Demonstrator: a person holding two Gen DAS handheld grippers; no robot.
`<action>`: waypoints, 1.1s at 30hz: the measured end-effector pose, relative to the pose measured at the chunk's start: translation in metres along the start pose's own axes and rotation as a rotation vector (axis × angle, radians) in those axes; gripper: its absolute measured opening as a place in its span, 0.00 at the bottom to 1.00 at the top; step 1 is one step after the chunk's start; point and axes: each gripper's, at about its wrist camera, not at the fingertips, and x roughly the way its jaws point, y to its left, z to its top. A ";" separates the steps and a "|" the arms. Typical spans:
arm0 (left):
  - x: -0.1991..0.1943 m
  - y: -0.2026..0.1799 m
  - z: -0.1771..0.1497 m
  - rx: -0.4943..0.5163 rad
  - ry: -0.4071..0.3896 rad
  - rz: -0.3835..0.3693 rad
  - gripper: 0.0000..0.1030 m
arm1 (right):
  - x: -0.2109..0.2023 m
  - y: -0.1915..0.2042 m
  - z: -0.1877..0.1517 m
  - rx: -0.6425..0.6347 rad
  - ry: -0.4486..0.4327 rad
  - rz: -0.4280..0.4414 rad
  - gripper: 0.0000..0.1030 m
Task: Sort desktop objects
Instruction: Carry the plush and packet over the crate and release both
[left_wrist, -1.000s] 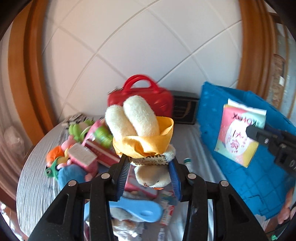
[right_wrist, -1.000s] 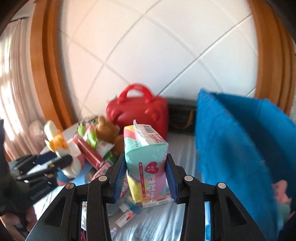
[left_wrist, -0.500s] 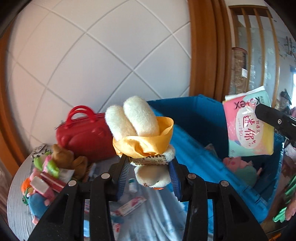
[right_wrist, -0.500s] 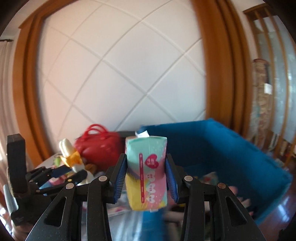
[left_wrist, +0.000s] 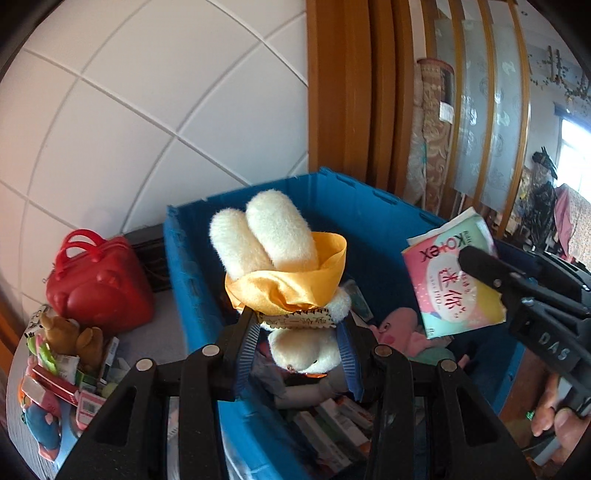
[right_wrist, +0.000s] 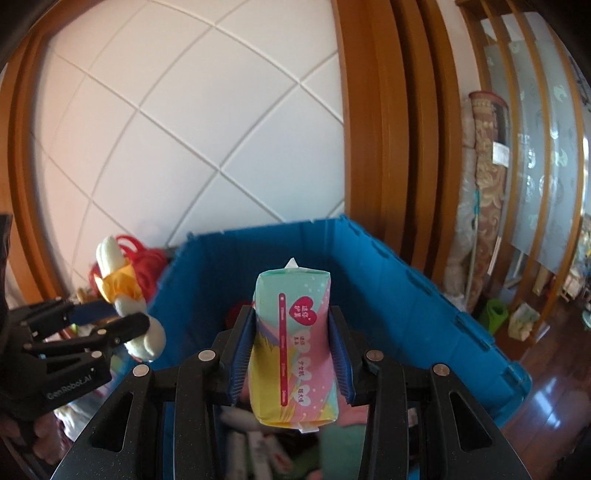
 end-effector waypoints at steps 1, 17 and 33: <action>0.003 -0.005 0.000 0.004 0.013 -0.004 0.39 | 0.004 -0.005 -0.003 -0.008 0.013 -0.001 0.37; 0.032 -0.060 0.005 0.059 0.115 0.012 0.39 | 0.035 -0.063 -0.023 -0.053 0.101 -0.044 0.37; 0.029 -0.063 0.005 0.088 0.083 0.091 0.72 | 0.039 -0.071 -0.026 -0.094 0.118 -0.114 0.73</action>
